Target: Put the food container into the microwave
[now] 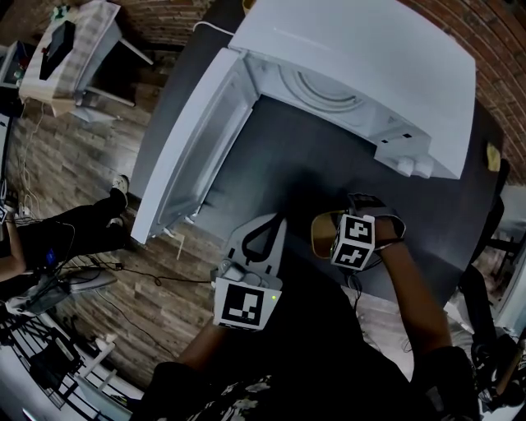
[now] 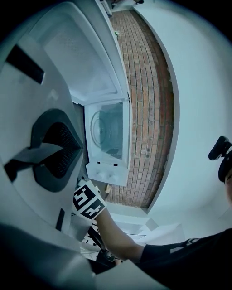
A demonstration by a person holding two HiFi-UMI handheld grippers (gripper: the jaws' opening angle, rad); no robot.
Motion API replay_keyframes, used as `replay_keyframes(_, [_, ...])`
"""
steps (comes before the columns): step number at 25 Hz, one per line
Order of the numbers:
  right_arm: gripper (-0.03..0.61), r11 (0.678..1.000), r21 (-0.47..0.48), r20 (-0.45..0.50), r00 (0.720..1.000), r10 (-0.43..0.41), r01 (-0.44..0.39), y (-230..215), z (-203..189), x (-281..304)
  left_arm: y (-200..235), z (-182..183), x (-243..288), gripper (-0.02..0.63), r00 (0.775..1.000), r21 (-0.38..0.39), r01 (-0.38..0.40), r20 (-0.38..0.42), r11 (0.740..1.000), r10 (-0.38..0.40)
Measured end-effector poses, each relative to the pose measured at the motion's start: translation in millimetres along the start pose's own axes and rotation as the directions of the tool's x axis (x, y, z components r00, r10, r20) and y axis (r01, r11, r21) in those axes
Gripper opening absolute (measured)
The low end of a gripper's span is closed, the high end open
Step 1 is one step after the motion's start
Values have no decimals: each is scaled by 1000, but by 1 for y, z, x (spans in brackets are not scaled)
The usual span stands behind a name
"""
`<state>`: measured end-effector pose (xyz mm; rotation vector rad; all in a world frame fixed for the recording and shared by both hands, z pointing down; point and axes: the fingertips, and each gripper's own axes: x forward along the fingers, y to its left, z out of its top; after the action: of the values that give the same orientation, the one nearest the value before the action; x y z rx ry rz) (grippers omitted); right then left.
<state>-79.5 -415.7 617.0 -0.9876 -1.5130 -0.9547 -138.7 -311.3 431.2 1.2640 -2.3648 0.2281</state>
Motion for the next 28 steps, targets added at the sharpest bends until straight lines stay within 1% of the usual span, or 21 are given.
replay_keyframes(2, [106, 999, 35, -6, 1000, -24, 24, -4, -4, 2, 3, -2, 1, 0, 1000, 5, 0, -13, 1000, 0])
replay_keyframes(4, [90, 995, 98, -2, 1000, -27, 27, -5, -7, 1, 8, -4, 1, 0, 1000, 2, -5, -18, 1000, 5])
replay_keyframes(6, [83, 979, 200, 9, 1000, -28, 26, -8, -10, -2, 11, -3, 2, 0, 1000, 2, -11, -16, 1000, 11])
replay_keyframes(7, [78, 962, 272, 18, 999, -40, 34, -12, -12, -5, 12, -1, 2, 0, 1000, -1, -11, -13, 1000, 11])
replay_keyframes(8, [74, 933, 357, 29, 998, -57, 43, -17, -15, -8, 13, 0, 3, 0, 1000, -1, -9, -11, 1000, 9])
replay_keyframes(9, [71, 892, 450, 39, 997, -71, 46, -22, -18, -10, 13, 0, 4, -1, 1000, 4, -4, -12, 1000, 4])
replay_keyframes(10, [69, 838, 544, 49, 996, -79, 39, -27, -22, -11, 13, 0, 5, -1, 1000, 19, 5, -14, 1000, -5])
replay_keyframes(12, [67, 705, 709, 78, 994, -74, -3, -31, -30, -12, 12, 1, 6, -1, 1000, 44, 24, -16, 999, -23])
replay_keyframes(14, [67, 558, 828, 123, 990, -71, -63, -33, -34, -12, 12, 3, 8, 0, 999, 44, 31, -8, 999, -31])
replay_keyframes(15, [67, 479, 873, 145, 986, -79, -90, -34, -35, -12, 11, 4, 9, 0, 999, 38, 32, -2, 999, -32])
replay_keyframes(16, [67, 390, 914, 163, 982, -95, -114, -35, -37, -13, 11, 6, 10, 0, 999, 27, 33, 6, 999, -33])
replay_keyframes(17, [67, 283, 949, 180, 977, -118, -140, -37, -40, -14, 11, 9, 11, 0, 999, 17, 35, 14, 999, -35])
replay_keyframes(18, [67, 154, 973, 197, 969, -146, -175, -37, -42, -14, 11, 10, 12, -2, 999, 12, 37, 18, 999, -38])
replay_keyframes(19, [67, 6, 976, 217, 961, -173, -220, -37, -44, -14, 11, 11, 13, 0, 999, 13, 41, 19, 999, -41])
replay_keyframes(20, [67, -146, 953, 236, 952, -194, -266, -35, -45, -13, 11, 11, 13, 0, 999, 18, 45, 17, 999, -46])
replay_keyframes(21, [67, -281, 912, 247, 946, -209, -300, -31, -46, -11, 10, 10, 14, 0, 999, 25, 51, 12, 998, -51])
replay_keyframes(22, [67, -381, 871, 241, 945, -220, -311, -28, -49, -8, 10, 9, 14, 0, 998, 32, 57, 6, 998, -57])
replay_keyframes(23, [67, -440, 848, 214, 949, -230, -297, -26, -52, -7, 11, 8, 14, 0, 998, 34, 60, 2, 998, -60])
replay_keyframes(24, [67, -461, 846, 171, 956, -239, -267, -25, -56, -6, 11, 9, 14, 0, 998, 32, 60, 3, 998, -60])
replay_keyframes(26, [69, -457, 865, 96, 962, -255, -207, -24, -59, -7, 13, 11, 14, -1, 999, 15, 51, 13, 999, -51])
replay_keyframes(28, [69, -463, 865, 68, 959, -275, -194, -25, -55, -9, 16, 12, 13, 0, 999, 2, 45, 19, 999, -45])
